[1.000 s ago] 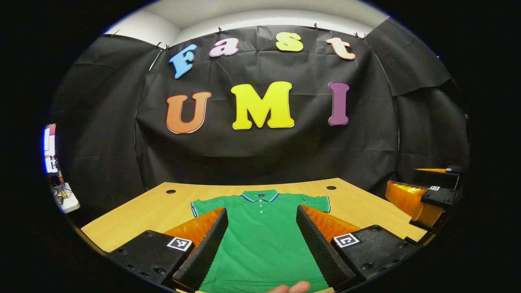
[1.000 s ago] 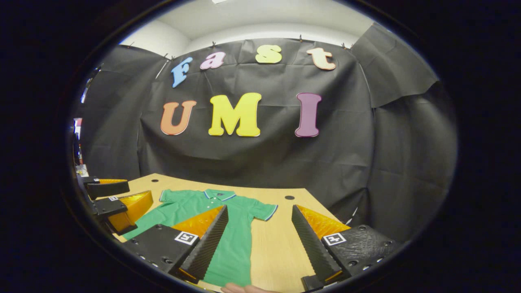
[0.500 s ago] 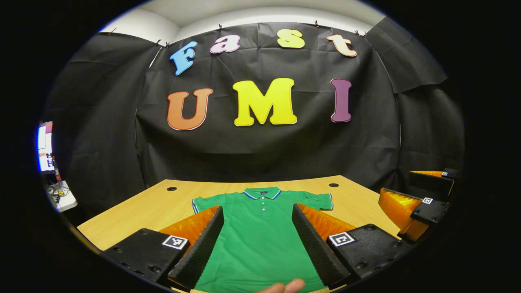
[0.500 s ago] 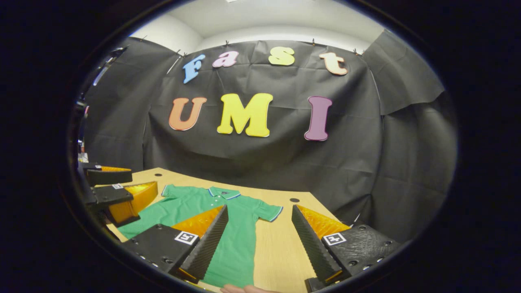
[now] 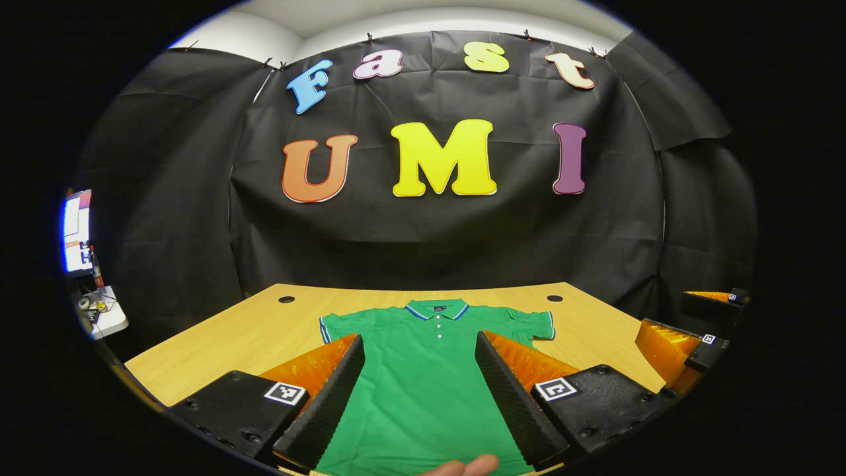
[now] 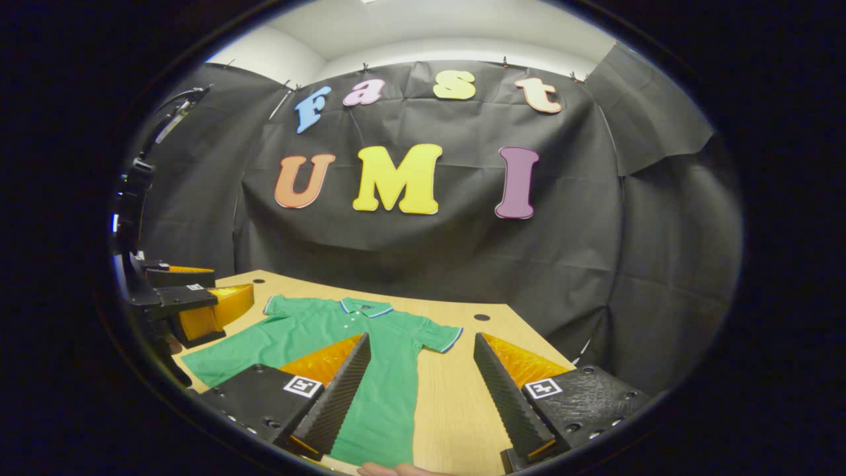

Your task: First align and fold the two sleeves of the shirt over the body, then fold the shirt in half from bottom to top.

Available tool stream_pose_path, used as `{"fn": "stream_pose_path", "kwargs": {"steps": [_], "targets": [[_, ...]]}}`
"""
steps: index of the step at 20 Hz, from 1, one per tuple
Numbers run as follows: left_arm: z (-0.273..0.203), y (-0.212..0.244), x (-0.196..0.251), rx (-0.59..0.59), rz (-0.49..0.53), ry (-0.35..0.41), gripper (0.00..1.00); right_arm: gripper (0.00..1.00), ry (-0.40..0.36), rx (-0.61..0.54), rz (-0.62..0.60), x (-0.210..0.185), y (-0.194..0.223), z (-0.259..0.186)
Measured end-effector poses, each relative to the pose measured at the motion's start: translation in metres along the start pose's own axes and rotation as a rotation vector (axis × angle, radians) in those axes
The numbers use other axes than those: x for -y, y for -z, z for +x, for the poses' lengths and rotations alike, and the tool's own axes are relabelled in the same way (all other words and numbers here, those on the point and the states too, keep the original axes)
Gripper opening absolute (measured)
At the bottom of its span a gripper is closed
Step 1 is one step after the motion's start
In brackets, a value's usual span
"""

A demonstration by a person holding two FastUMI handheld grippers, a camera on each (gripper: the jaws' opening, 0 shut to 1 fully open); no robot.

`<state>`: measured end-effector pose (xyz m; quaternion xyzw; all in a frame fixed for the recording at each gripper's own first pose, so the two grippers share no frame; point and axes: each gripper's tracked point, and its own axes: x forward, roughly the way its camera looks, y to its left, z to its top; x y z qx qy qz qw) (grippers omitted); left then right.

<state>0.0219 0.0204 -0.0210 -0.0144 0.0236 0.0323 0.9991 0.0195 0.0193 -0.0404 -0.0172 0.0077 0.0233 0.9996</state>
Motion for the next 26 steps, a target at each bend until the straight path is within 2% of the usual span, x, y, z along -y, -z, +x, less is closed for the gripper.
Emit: {"fn": "stream_pose_path", "kwargs": {"steps": [4,8,10,15,20,23,24,25,26], "targets": [[0.003,0.002,0.002,0.000,0.006,0.002,1.00,0.96,0.026,0.006,0.017,0.013,-0.004,0.033],[0.005,0.003,0.005,0.008,0.024,0.009,1.00,0.95,0.057,-0.041,0.054,0.030,0.002,0.107],[0.007,0.004,0.004,0.012,0.035,0.007,1.00,0.96,0.064,-0.106,0.064,0.035,0.017,0.156],[0.015,0.009,-0.007,0.007,0.045,-0.013,1.00,0.95,0.143,-0.301,0.113,0.047,0.074,0.269],[0.024,0.018,-0.015,-0.026,0.032,-0.021,1.00,0.95,0.185,-0.476,0.130,0.054,0.135,0.335],[0.028,0.017,-0.022,-0.029,0.000,-0.029,1.00,0.92,0.193,-0.526,0.134,0.063,0.153,0.349],[0.028,0.019,-0.025,-0.033,-0.016,-0.033,1.00,0.86,0.175,-0.568,0.166,0.061,0.160,0.348],[0.028,0.018,-0.028,-0.034,-0.027,-0.039,1.00,0.82,0.167,-0.543,0.211,0.057,0.154,0.352],[0.029,0.018,-0.030,-0.032,-0.035,-0.042,1.00,0.72,0.173,-0.550,0.200,0.063,0.157,0.356]]}}
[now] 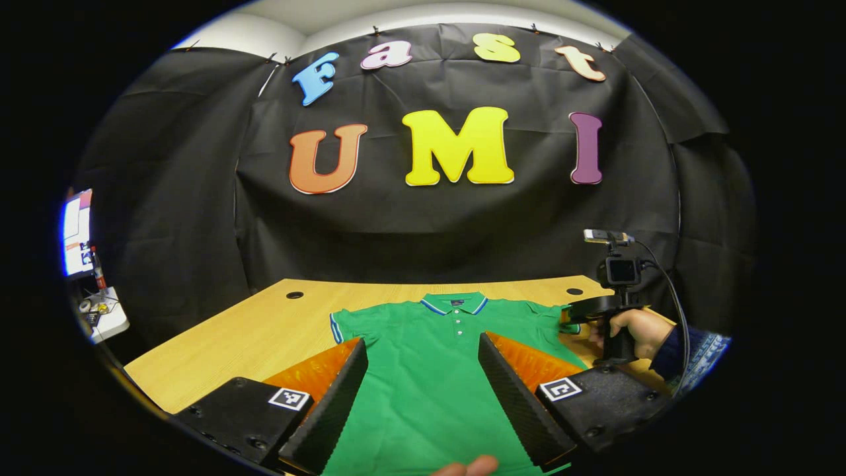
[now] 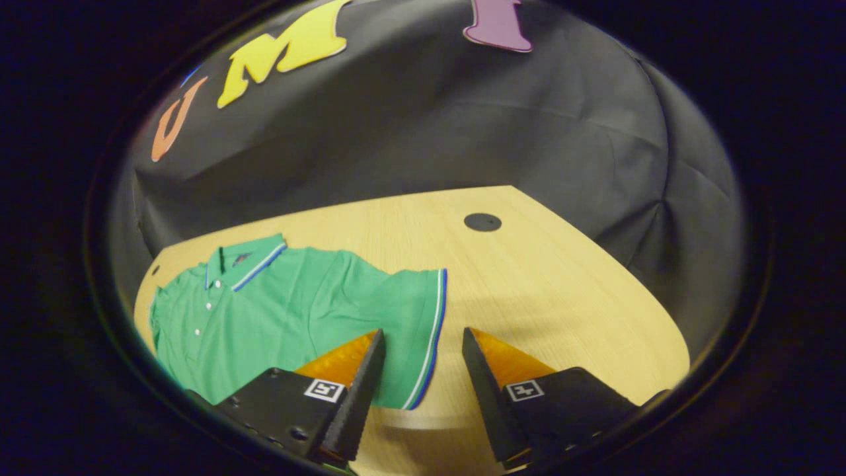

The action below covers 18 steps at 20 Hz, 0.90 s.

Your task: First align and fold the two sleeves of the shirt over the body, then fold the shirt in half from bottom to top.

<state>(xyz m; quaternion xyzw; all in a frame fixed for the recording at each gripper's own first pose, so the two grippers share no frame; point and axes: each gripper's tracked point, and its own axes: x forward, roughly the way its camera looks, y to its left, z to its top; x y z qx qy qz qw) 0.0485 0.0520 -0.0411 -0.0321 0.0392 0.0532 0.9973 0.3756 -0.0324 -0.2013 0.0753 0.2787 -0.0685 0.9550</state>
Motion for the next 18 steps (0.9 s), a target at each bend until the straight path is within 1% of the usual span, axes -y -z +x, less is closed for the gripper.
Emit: {"fn": "stream_pose_path", "kwargs": {"steps": [1,2,4,5,6,7,8,11,13,16,18], "targets": [[0.001,-0.001,-0.002,0.000,-0.004,-0.004,1.00,0.68,-0.012,0.000,0.000,0.002,-0.002,0.002],[0.001,-0.001,-0.005,0.000,-0.004,-0.012,1.00,0.58,-0.011,-0.005,0.007,0.002,-0.001,0.003],[0.001,-0.004,-0.012,0.008,0.001,-0.031,1.00,0.23,-0.045,-0.025,0.034,-0.009,-0.002,0.002],[0.001,-0.005,-0.013,0.013,0.002,-0.031,1.00,0.14,-0.042,-0.029,0.025,-0.008,-0.003,0.001],[0.001,-0.007,-0.014,0.019,0.001,-0.029,1.00,0.07,-0.044,-0.029,0.006,-0.008,-0.004,0.003],[0.000,-0.007,-0.016,0.016,-0.002,-0.030,1.00,0.07,-0.032,-0.032,-0.012,-0.008,-0.005,0.003],[0.000,-0.006,-0.019,0.017,-0.008,-0.036,1.00,0.01,-0.023,-0.022,-0.039,-0.006,-0.008,0.001],[0.002,-0.005,-0.025,0.005,-0.018,-0.039,1.00,0.00,-0.010,0.017,-0.096,-0.012,-0.020,-0.006],[0.003,-0.003,-0.035,-0.009,-0.025,-0.060,1.00,0.00,-0.003,0.053,-0.130,-0.018,-0.030,-0.013],[0.003,-0.008,-0.048,0.007,-0.032,-0.097,1.00,0.01,-0.063,0.092,-0.127,-0.049,-0.039,-0.025],[0.002,-0.016,-0.048,0.033,-0.021,-0.097,1.00,0.00,-0.113,0.133,-0.122,-0.073,-0.046,-0.033]]}}
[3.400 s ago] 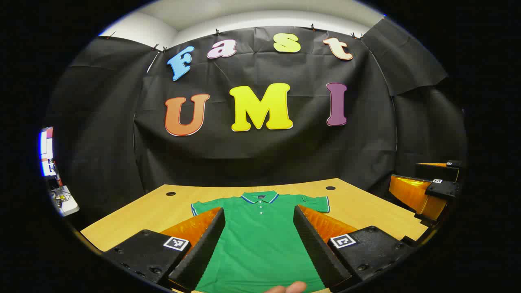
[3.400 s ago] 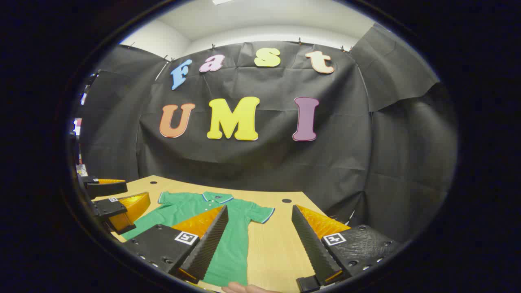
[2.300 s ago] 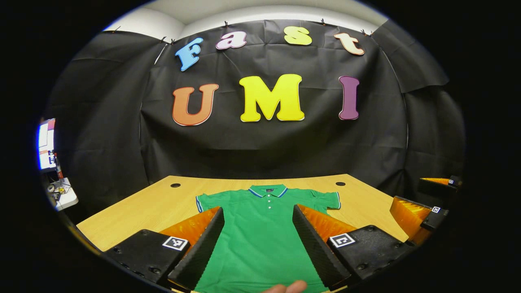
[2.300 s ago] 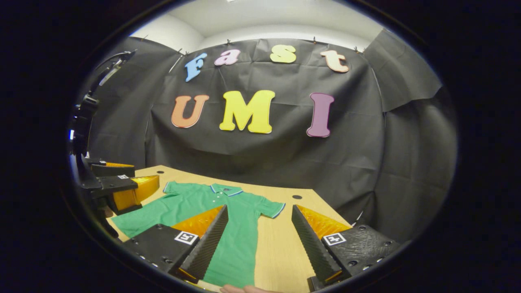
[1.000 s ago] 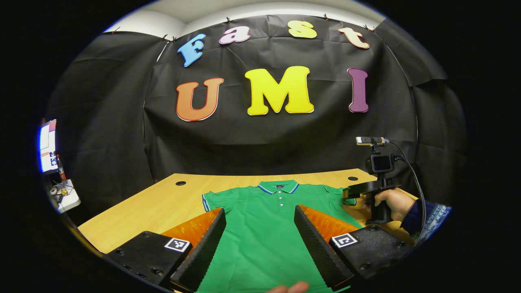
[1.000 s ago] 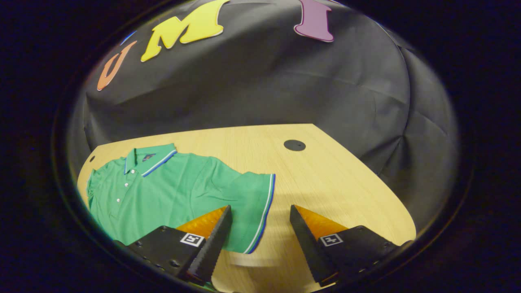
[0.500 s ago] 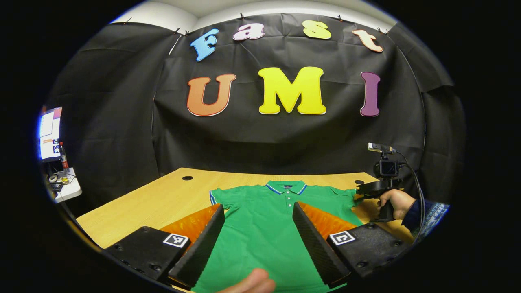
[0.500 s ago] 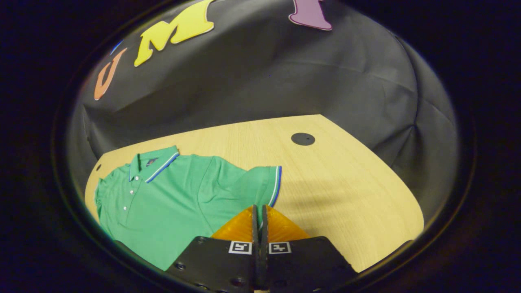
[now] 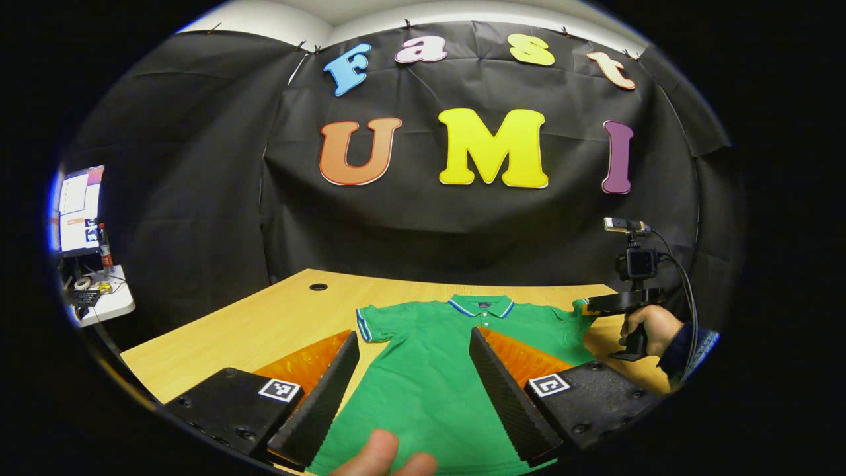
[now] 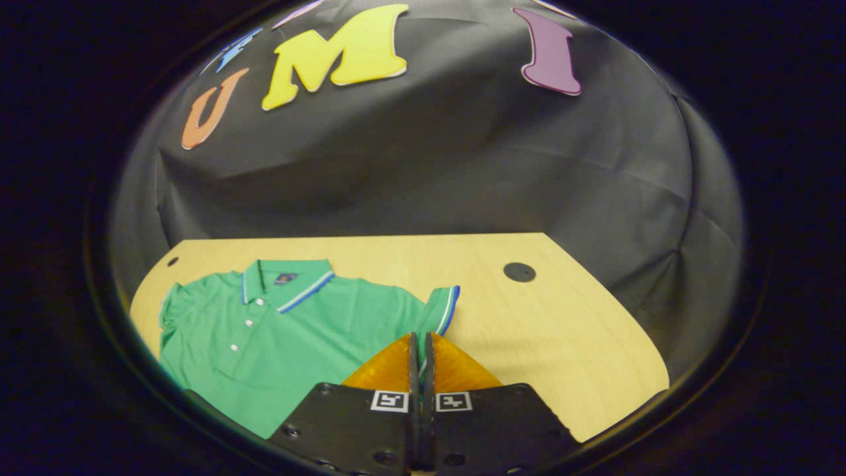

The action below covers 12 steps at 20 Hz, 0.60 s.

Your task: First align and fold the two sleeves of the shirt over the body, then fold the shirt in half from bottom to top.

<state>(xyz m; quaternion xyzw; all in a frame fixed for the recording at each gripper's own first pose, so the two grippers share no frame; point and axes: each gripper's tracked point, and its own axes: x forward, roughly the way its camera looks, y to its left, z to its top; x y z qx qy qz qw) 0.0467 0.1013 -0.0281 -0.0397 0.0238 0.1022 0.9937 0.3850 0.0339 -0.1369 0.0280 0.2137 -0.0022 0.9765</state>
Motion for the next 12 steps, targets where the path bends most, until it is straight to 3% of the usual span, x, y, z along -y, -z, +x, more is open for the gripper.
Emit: {"fn": "stream_pose_path", "kwargs": {"steps": [2,5,7,10,11,12], "targets": [[-0.003,-0.007,-0.001,0.030,-0.001,-0.006,1.00,0.00,-0.047,0.023,0.007,-0.027,-0.005,-0.005],[-0.010,-0.018,-0.001,0.072,-0.009,-0.027,1.00,0.01,-0.184,0.040,0.049,-0.081,-0.010,-0.021],[-0.012,-0.020,0.001,0.082,-0.009,-0.027,1.00,0.20,-0.229,0.060,0.073,-0.095,-0.020,-0.038],[-0.017,-0.022,0.009,0.088,0.015,-0.008,1.00,0.98,-0.211,0.111,0.086,-0.085,-0.031,-0.065],[-0.018,-0.023,0.010,0.091,0.026,-0.007,1.00,0.96,-0.197,0.130,0.090,-0.078,-0.036,-0.077],[-0.019,-0.022,0.010,0.089,0.034,-0.008,1.00,0.89,-0.191,0.153,0.102,-0.068,-0.041,-0.091]]}}
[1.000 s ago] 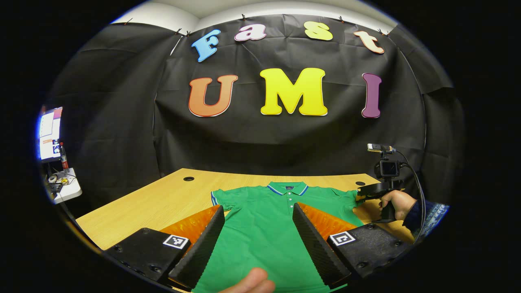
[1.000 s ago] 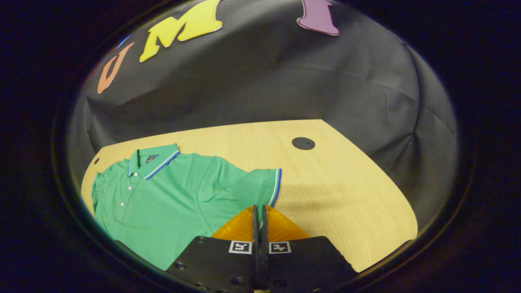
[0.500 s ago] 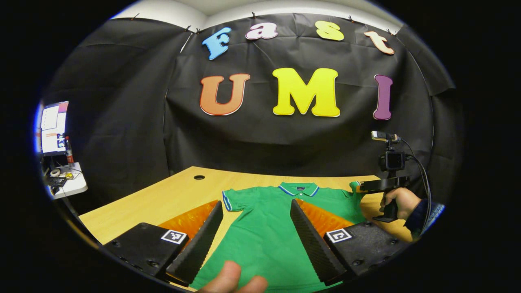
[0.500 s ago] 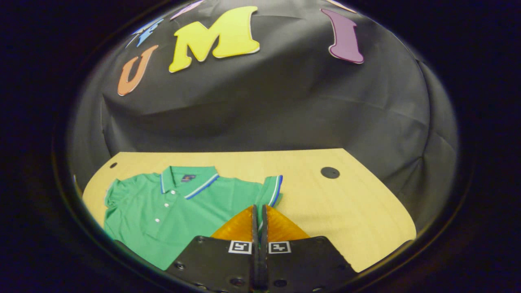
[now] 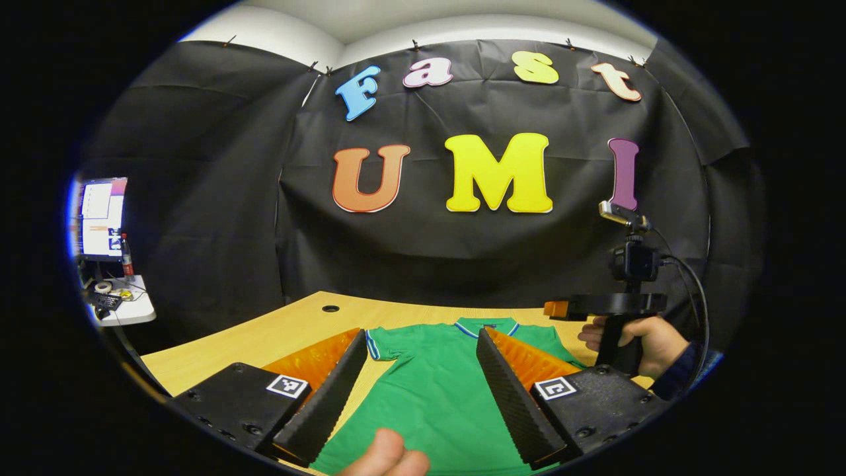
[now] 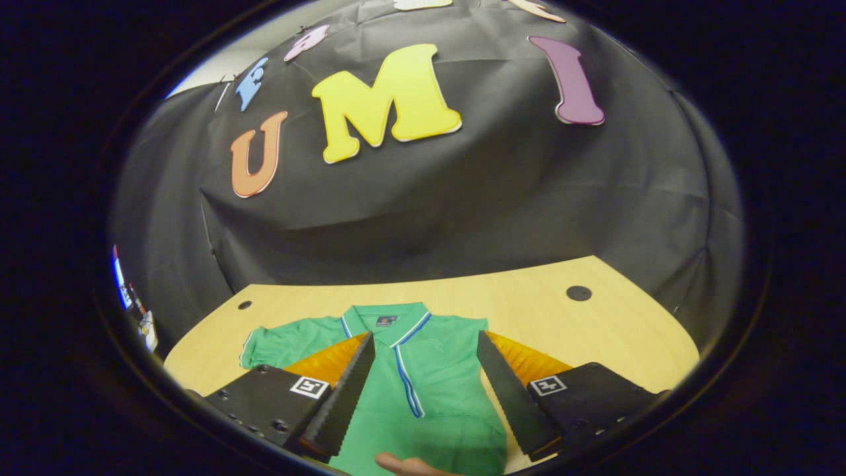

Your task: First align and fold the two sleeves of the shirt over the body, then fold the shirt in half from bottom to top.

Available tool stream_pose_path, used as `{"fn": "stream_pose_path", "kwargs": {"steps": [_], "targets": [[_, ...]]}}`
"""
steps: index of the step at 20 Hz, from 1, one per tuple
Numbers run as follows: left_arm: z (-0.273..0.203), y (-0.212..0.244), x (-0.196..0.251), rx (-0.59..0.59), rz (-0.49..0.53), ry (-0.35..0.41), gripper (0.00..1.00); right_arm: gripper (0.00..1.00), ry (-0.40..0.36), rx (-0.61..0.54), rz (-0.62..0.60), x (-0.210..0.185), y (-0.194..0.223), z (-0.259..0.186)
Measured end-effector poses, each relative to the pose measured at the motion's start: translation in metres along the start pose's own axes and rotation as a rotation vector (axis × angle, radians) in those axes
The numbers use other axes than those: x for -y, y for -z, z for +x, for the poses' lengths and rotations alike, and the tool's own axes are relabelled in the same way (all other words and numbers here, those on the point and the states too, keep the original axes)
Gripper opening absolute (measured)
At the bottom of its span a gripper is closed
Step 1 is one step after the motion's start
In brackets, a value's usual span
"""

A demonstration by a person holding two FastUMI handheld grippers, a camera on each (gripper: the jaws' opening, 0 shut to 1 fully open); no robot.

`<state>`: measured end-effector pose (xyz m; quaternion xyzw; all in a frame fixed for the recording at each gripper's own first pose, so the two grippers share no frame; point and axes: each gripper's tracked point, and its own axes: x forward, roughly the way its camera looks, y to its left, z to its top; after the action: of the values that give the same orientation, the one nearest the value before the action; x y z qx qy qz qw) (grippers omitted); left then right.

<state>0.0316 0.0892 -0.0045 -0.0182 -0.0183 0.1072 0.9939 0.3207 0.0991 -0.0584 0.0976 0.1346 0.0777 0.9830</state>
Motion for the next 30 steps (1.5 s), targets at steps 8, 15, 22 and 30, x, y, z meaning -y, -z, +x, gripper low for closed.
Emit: {"fn": "stream_pose_path", "kwargs": {"steps": [8,15,22,30], "targets": [[0.002,0.007,-0.010,-0.064,0.008,-0.032,1.00,0.95,0.087,0.198,-0.057,0.077,-0.022,-0.152],[0.053,-0.025,-0.034,-0.064,0.006,-0.043,1.00,0.95,0.110,0.214,-0.063,0.124,0.012,-0.250],[0.160,-0.017,-0.069,-0.109,-0.017,-0.096,1.00,0.95,0.032,0.255,-0.059,0.120,0.060,-0.314],[0.264,0.082,-0.097,-0.287,-0.051,-0.128,1.00,0.95,-0.054,0.287,-0.076,0.095,0.080,-0.321]]}}
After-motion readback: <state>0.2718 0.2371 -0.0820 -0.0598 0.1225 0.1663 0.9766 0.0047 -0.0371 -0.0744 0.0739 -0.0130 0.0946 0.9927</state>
